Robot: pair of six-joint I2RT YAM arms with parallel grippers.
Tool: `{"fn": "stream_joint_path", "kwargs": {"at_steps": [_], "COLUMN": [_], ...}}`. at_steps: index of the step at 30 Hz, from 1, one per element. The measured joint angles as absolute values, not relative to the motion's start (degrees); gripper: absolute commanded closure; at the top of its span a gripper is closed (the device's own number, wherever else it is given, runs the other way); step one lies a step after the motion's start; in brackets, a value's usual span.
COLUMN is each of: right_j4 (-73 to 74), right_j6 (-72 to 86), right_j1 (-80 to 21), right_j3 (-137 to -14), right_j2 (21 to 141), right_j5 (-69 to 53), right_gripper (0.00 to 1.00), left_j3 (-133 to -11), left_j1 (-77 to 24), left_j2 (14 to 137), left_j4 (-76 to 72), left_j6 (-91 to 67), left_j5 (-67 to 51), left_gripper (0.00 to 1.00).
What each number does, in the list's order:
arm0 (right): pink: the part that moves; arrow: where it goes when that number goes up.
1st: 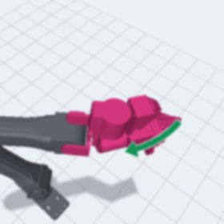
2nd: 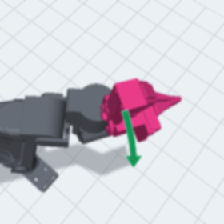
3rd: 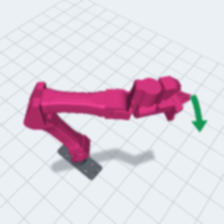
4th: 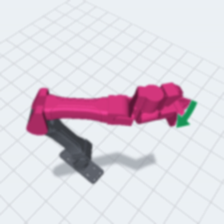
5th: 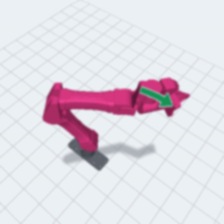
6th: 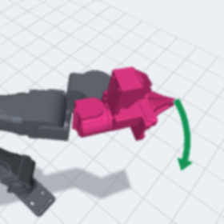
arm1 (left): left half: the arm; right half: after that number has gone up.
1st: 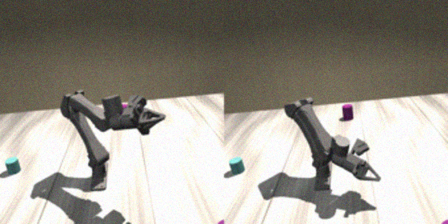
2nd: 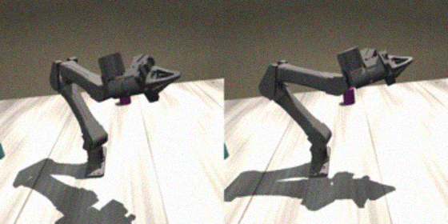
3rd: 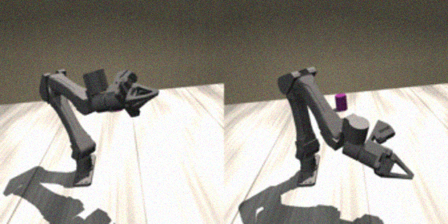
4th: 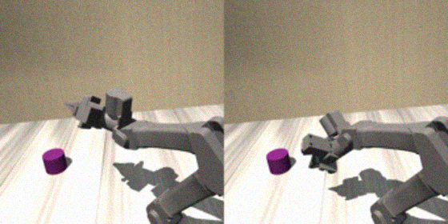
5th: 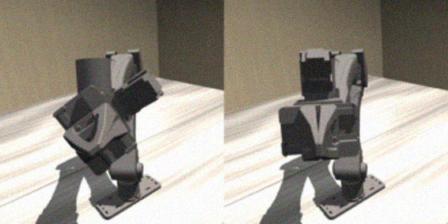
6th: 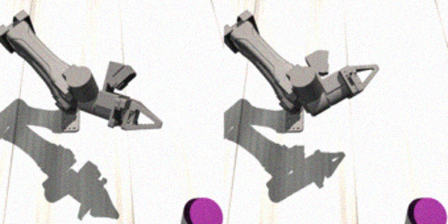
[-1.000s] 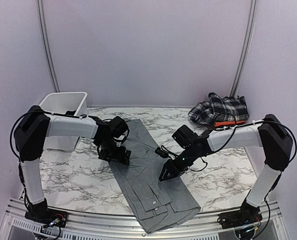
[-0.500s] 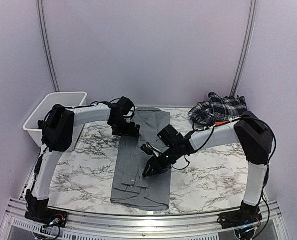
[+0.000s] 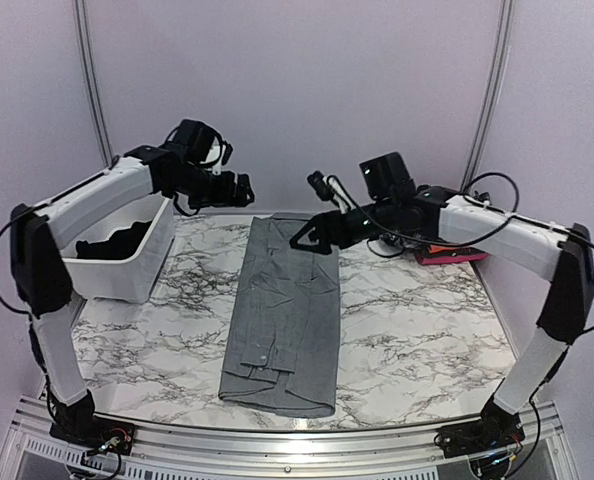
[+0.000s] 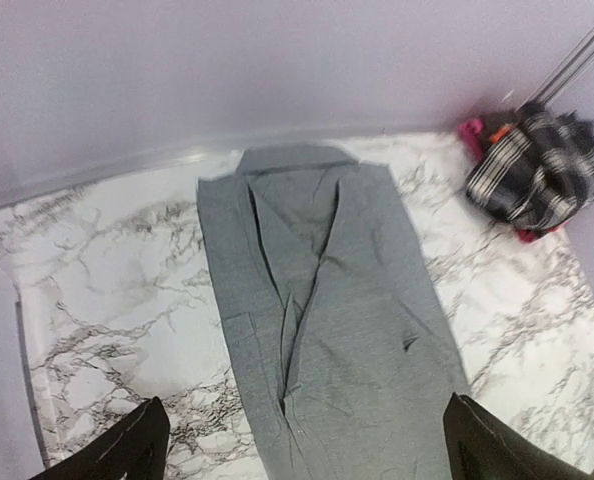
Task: Fold and stack the mixed laundry pile
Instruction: Pick up the rectangle-folded shirt from the center of the board.
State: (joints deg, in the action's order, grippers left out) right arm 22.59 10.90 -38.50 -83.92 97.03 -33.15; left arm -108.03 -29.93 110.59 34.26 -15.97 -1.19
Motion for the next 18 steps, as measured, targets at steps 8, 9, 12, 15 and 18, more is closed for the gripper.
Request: {"fn": "stream_joint_path", "kwargs": {"at_steps": [8, 9, 12, 15, 18], "right_j4": [11.7, 11.0, 8.5, 8.8, 9.0], "right_j6": [18.2, 20.0, 26.7, 33.3, 41.5], "right_j1": [-34.8, -34.1, -33.5, -37.7, -44.8], "right_j3": [-69.7, -66.7, -56.1, -45.2, -34.8], "right_j2": [70.0, 68.4, 66.9, 68.2, 65.9], "right_j5": [-27.2, -28.2, -31.6, -31.0, -29.4], "right_gripper": [0.02, 0.05, 0.09, 0.15, 0.20], "left_j3": [-84.1, -81.5, -68.9, -53.2, -41.4], "left_j1": [-29.7, -29.7, -29.8, -31.7, -34.7], "left_j2": [81.8, 80.4, 75.7, 69.0, 61.2], "left_j4": [27.7, 27.4, 26.1, 25.9, 26.2], "left_j6": [-20.5, -20.9, -24.0, -28.8, -34.3], "left_j5": [-1.7, -3.0, -8.3, -11.8, -13.7], "left_gripper": [0.01, 0.01, 0.01, 0.02, 0.08]}}
